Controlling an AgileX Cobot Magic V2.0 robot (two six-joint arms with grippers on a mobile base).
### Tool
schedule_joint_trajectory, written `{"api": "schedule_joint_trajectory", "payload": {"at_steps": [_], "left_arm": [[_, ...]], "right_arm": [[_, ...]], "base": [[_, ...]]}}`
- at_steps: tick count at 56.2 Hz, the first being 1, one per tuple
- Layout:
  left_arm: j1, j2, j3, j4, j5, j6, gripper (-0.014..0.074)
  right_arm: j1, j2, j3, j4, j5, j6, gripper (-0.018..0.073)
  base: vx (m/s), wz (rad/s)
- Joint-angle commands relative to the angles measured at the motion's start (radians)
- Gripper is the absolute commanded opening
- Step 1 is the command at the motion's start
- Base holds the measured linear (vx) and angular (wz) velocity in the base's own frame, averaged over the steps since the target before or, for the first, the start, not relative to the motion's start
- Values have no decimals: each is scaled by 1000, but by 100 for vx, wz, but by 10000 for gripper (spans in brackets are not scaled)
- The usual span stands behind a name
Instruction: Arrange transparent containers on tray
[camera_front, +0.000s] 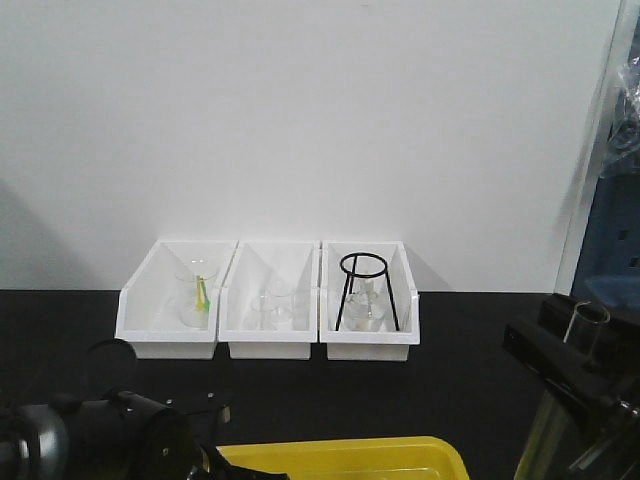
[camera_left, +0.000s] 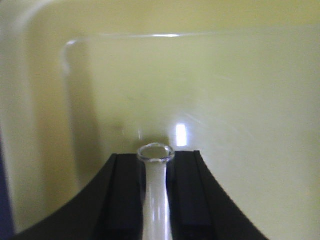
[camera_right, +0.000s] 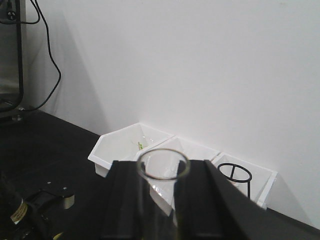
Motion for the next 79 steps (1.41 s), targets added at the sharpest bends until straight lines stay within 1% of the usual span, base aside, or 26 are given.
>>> {"api": "schedule_joint_trajectory", "payload": {"at_steps": [1, 5, 12, 23, 30, 38, 47, 52, 57, 64, 71, 75, 79], "left_arm": [[17, -41, -31, 0, -23, -1, 27], [23, -41, -31, 10, -24, -1, 55], [25, -41, -31, 30, -24, 4, 134], [25, -41, -31, 29, -26, 4, 290], [25, -41, -31, 29, -25, 4, 349], [26, -46, -37, 30, -21, 4, 360], [28, -58, -85, 36, 16, 6, 359], [28, -78, -127, 40, 40, 6, 359], [28, -111, -168, 49, 48, 8, 359], [28, -174, -237, 75, 50, 28, 359], [28, -240, -291, 92, 48, 35, 359], [28, -280, -316, 92, 43, 64, 359], [28, -313, -326, 91, 32, 85, 359]], "right_arm": [[-2, -6, -31, 17, -31, 1, -11], [-2, -6, -31, 17, -30, 1, -11], [-2, -6, -31, 17, -28, 1, -11], [-2, -6, -31, 17, -28, 1, -11], [-2, -6, -31, 17, -28, 2, -11], [-2, -6, -29, 17, -16, 64, -11], [-2, 11, -27, 15, 92, 144, -11], [-2, 49, -27, 15, 152, 215, -11], [-2, 101, -27, 15, 168, 264, -11], [-2, 209, -27, 15, 132, 325, -11], [-2, 340, -27, 15, 65, 380, -11], [-2, 425, -27, 15, 16, 412, -11], [-2, 495, -31, 15, -32, 420, -11]], "base": [[0, 0], [0, 0], [0, 0], [0, 0], [0, 0], [0, 0], [0, 0], [0, 0], [0, 0], [0, 0], [0, 0], [0, 0], [0, 0]]}}
